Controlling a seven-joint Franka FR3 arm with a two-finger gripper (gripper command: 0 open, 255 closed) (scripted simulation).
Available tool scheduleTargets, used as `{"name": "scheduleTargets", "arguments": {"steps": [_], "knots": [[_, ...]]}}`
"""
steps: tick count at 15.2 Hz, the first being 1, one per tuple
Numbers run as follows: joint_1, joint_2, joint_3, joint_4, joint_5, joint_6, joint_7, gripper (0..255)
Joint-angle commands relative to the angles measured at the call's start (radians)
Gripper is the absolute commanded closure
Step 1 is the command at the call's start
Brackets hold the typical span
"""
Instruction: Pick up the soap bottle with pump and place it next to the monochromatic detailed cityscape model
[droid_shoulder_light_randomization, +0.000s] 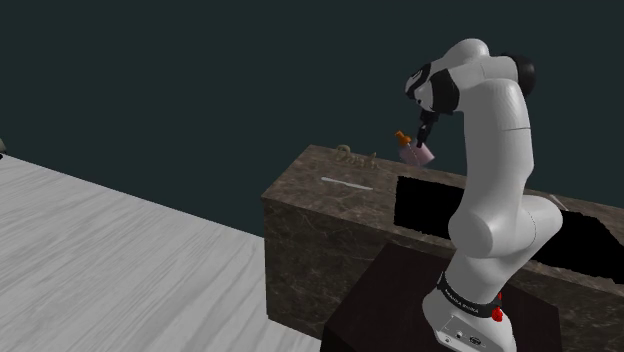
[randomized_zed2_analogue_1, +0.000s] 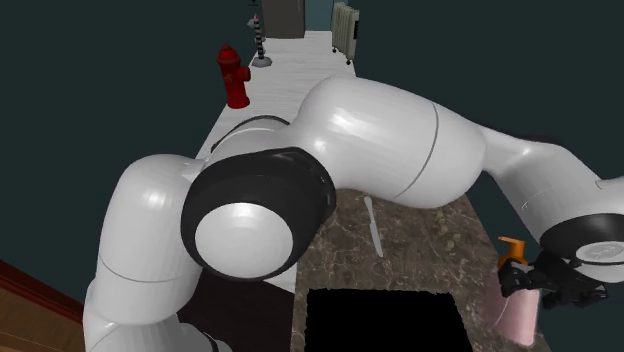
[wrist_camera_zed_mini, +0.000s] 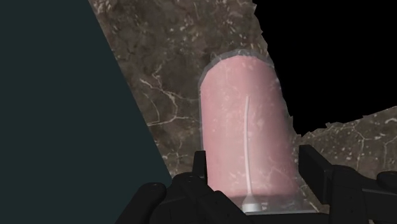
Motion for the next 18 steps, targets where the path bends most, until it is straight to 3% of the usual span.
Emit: {"name": "scheduleTargets", "arguments": {"steps": [1,9,17,18], "knots": [[-0.002,0.010,0.005,-0.012,0.008,0.022,-0.005,255],[-0.010,0.056,0.026,-0.065,0.041,0.113,-0.025,255],[-0.009,0.057,0.025,-0.065,0.042,0.113,-0.025,255],[-0.013,0.059,0.025,-0.061,0.043,0.111,-0.028,0]]}}
